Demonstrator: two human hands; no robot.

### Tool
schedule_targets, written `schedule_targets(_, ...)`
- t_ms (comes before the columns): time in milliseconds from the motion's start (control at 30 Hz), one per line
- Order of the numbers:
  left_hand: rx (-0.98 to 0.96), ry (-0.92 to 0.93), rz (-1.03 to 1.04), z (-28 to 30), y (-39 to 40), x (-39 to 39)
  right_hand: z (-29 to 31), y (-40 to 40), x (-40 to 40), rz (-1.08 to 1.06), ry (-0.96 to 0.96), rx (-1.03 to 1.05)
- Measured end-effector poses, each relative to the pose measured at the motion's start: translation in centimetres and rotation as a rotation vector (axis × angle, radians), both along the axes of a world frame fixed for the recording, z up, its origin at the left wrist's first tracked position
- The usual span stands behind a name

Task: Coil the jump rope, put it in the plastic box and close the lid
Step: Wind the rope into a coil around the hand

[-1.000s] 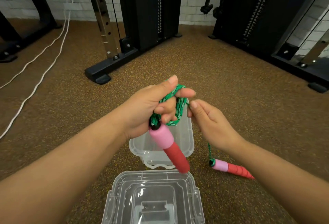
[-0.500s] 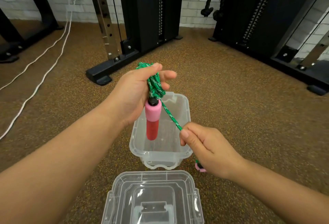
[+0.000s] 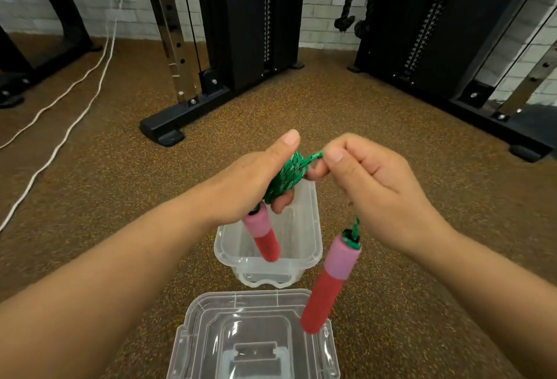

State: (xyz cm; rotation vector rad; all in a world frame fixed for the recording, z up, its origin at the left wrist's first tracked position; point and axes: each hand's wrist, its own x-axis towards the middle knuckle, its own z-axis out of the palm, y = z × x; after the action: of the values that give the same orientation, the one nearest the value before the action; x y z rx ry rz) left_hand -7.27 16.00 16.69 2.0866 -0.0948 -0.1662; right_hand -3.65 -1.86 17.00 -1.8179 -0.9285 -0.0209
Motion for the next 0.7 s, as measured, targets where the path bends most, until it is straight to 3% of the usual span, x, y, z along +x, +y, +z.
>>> schedule_targets(333, -0.429, 0.027, -0.008, 0.2, -0.2, 0.1, -2.7, 0.3, 2.9, -0.09, 0.205, -0.021)
schedule_targets(500, -0.72, 0.037, 0.131, 0.2, 0.3, 0.4, -4.9, 0.5, 3.2, -0.052, 0.3, 0.033)
schedule_targets(700, -0.873, 0.049, 0.254, 0.0, 0.2, 0.8, -6.1, 0.8, 2.5, -0.021, 0.289, 0.021)
